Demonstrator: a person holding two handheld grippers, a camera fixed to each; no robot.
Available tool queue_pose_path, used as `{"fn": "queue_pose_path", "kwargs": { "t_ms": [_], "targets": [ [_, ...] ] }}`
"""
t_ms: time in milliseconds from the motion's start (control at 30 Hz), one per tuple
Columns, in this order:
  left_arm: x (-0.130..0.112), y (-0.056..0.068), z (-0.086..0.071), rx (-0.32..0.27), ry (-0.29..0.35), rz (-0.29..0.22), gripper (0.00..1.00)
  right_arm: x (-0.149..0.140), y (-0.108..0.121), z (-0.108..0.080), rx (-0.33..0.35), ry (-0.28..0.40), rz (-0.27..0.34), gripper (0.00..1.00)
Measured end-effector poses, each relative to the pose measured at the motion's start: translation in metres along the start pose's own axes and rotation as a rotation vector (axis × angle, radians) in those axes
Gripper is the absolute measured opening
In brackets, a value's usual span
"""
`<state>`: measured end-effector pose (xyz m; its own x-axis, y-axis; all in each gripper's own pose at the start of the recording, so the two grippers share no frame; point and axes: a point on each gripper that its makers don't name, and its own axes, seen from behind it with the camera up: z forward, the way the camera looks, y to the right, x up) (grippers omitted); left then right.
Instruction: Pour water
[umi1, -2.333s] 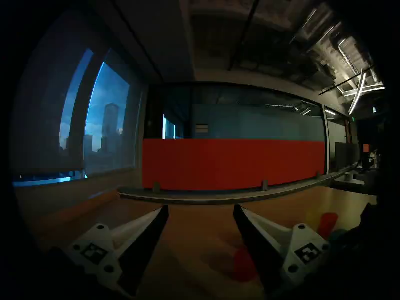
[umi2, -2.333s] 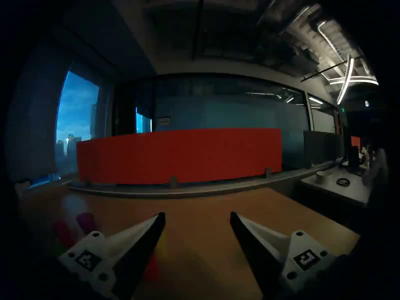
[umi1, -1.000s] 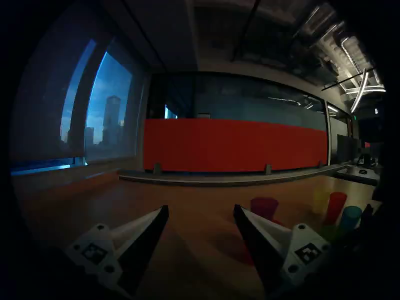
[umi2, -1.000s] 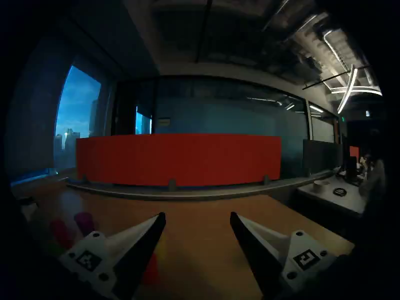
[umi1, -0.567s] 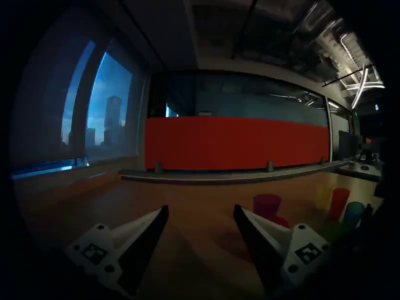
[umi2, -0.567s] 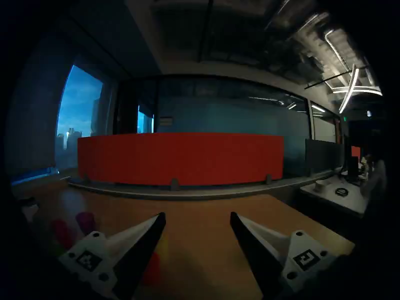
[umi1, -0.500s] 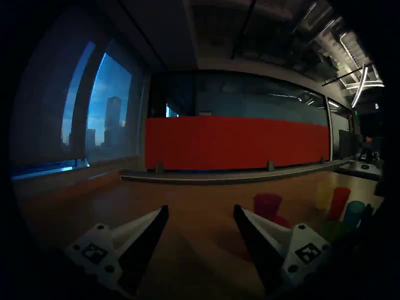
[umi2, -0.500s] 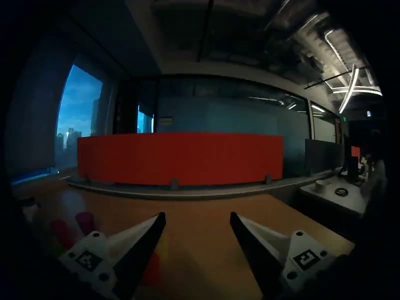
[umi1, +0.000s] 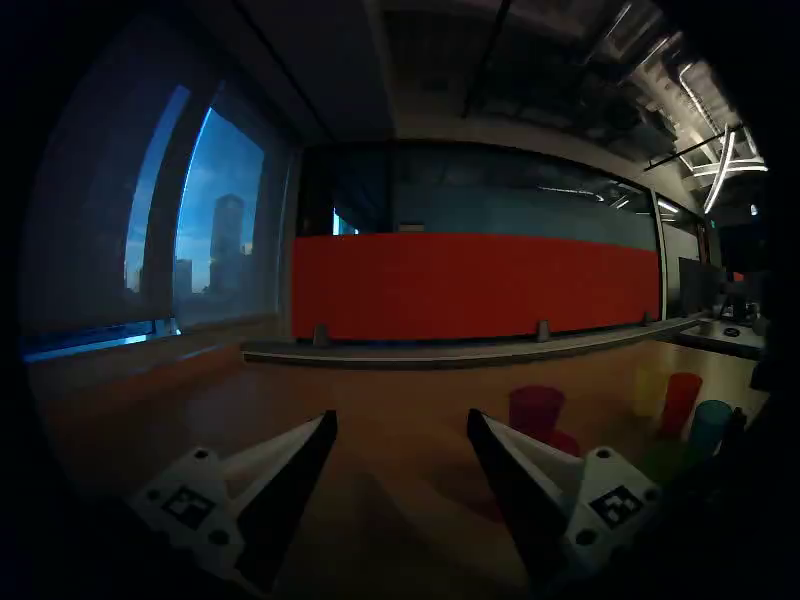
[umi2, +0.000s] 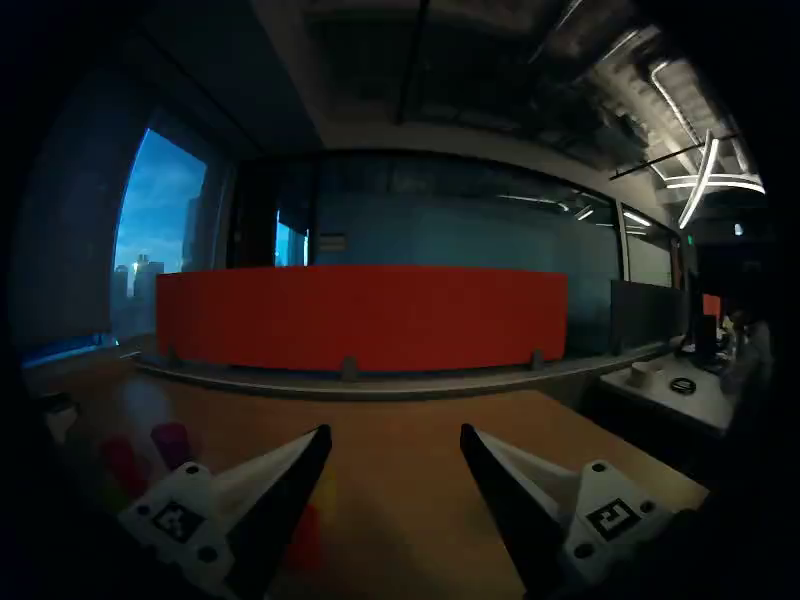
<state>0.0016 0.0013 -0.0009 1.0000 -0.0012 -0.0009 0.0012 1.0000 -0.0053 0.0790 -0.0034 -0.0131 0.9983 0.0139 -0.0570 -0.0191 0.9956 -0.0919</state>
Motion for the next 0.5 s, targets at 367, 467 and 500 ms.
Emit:
{"fn": "queue_pose_path", "kwargs": {
  "t_ms": [367,467,500],
  "targets": [
    [0.0,0.0,0.0,0.0,0.0,0.0,0.96,0.008,0.013,-0.009,-0.008,0.048,-0.02,1.0],
    [0.0,0.0,0.0,0.0,0.0,0.0,0.96,0.01,0.016,-0.012,-0.008,0.065,-0.033,1.0],
    [0.0,0.0,0.0,0.0,0.0,0.0,0.96,0.011,0.016,-0.013,-0.008,0.07,-0.038,1.0]
  ]
}}
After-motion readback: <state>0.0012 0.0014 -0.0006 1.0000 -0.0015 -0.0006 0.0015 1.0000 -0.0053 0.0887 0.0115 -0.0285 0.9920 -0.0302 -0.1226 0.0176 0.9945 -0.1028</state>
